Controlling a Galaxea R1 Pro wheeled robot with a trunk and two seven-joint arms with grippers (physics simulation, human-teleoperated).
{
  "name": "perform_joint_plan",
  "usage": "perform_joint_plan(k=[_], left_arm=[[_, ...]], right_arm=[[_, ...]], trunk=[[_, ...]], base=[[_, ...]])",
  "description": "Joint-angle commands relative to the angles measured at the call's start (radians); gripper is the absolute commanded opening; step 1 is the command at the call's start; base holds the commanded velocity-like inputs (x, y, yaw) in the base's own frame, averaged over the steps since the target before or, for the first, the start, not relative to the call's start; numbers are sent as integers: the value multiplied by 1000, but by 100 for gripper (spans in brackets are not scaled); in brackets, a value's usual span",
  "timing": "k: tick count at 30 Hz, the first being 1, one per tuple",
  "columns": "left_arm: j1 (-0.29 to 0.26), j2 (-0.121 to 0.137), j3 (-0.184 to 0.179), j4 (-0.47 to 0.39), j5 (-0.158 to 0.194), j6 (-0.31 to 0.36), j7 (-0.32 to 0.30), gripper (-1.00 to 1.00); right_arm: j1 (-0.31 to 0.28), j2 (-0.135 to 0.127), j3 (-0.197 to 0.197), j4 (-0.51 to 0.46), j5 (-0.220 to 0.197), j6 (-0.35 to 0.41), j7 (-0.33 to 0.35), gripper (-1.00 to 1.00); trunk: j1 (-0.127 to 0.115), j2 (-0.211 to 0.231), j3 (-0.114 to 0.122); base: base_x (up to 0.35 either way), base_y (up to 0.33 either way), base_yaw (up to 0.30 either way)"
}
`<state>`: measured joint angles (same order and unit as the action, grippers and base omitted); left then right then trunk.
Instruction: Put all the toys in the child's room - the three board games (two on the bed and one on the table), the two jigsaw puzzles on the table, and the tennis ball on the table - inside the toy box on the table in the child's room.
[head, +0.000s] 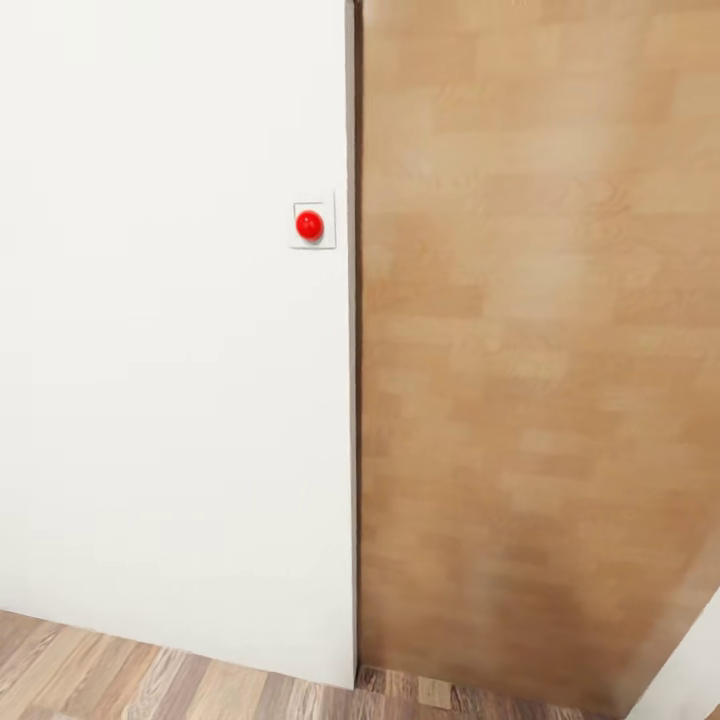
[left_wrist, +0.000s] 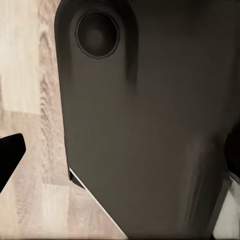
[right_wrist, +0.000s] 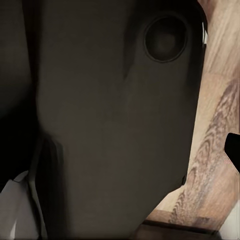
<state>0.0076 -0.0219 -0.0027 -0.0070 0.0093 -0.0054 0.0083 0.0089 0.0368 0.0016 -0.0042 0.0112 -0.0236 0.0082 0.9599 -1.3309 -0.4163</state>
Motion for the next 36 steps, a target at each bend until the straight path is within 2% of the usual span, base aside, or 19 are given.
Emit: perform_joint_plan(k=[1, 10, 17, 19, 20, 21, 22, 24, 27, 32, 36], left_arm=[[0, 0, 0, -1, 1, -1, 1, 100], [0, 3, 1, -8, 1, -2, 2, 100], [0, 24, -2, -103, -2, -8, 2, 100], [0, 26, -2, -123, -3, -38, 2, 100], [0, 28, -2, -134, -4, -72, 2, 100], [-1, 31, -3, -145, -5, -133, 3, 100], [-1, 33, -3, -148, -5, -152, 3, 100], [-2, 52, -1, -159, -5, -202, 6, 100], [-7, 70, 0, -181, -5, -223, 8, 100], [-22, 80, 1, -204, -5, -235, 8, 100], [-63, 82, 2, -211, -5, -232, 9, 100]], right_arm=[[0, 0, 0, 0, 1, -2, 1, 100], [0, -2, -3, 0, -7, -4, 1, 100], [0, -36, -1, 0, -6, -4, 1, 100], [0, -40, 0, 0, -5, -6, 1, 100], [0, -41, -1, 0, -6, -7, 1, 100], [0, -40, -1, 0, -5, -9, 1, 100], [0, -39, -1, 0, -5, -9, 1, 100], [0, -34, 0, 0, -4, -11, 1, 100], [0, -30, -3, -1, -5, -12, 0, 100], [0, -29, -9, -35, -13, -11, 0, 100], [-14, -28, -15, -164, -22, 32, 4, 100]], trunk=[[-4, 7, 3], [-38, 70, 31], [-65, 119, 53], [-73, 133, 59], [-77, 140, 62], [-81, 147, 65], [-84, 154, 69], [-92, 168, 75], [-104, 189, 84], [-123, 224, 100], [-138, 252, 112]], base=[[0, 0, 281], [0, 0, 158], [0, 0, 13], [0, 0, 2], [0, 0, 1], [0, 0, 0], [0, 0, 0], [0, 0, 0], [0, 0, 0], [0, 0, 0], [0, 0, 0]])
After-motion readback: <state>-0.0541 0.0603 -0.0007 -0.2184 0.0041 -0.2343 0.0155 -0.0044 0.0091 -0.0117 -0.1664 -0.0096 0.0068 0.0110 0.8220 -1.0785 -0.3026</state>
